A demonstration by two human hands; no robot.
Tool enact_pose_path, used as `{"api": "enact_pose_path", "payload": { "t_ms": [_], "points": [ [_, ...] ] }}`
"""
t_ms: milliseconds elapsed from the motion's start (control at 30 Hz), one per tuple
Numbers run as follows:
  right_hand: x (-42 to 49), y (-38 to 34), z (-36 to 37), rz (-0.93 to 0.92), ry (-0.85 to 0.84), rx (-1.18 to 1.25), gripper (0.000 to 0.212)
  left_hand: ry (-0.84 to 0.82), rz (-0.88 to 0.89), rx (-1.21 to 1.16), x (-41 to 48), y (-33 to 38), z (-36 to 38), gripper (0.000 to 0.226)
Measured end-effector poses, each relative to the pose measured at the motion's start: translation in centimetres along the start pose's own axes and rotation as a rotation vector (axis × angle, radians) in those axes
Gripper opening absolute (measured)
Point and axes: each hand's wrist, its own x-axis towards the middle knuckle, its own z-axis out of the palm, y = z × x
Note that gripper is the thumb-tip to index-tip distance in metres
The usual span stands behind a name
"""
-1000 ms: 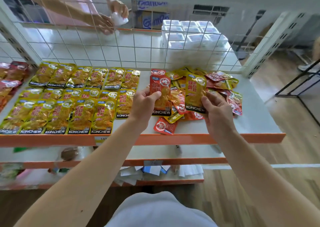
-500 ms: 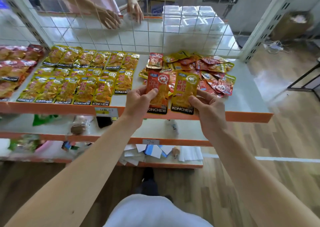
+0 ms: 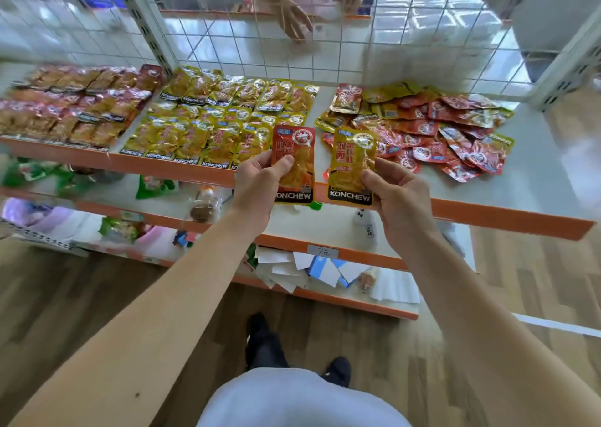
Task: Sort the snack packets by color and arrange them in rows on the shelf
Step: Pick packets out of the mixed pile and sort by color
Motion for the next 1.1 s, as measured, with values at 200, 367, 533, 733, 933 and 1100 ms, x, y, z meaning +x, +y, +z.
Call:
{"api": "enact_pose_path", "payload": {
  "t_ms": [200,367,533,733,933,1100],
  "points": [
    [0.2,-0.6,3.1,0.005,-0.054,-0.029,0.028,0.037,0.028,-0.006,0.6,1.1,-2.6,0.015],
    [0.1,-0.2,7.2,-0.031,-0.065,-0.085,0.029,0.034,0.045,-0.001,1.8,2.1,-6.2,0.013],
    [-0.3,1.2,12.0,-0.010,-0.072,-0.093,0.023,0.043,0.054,-0.006,3.3,2.8,-11.1,0.014],
    [-0.8,4.0,18.7,-0.024,-0.059,-0.142,0.024,0.027,0.024,-0.003,5.1,2.7,-18.3,0.014],
    [-1.4,6.5,25.4,-0.023,-0.041,-0.163,0.028,0.024,0.009,0.043,7.1,3.4,-25.6,0.013],
    [-1.6,8.2,30.5,-0.008,-0.031,-0.174,0.034,0.040,0.007,0.023,9.0,4.2,-31.3,0.015]
  ]
}}
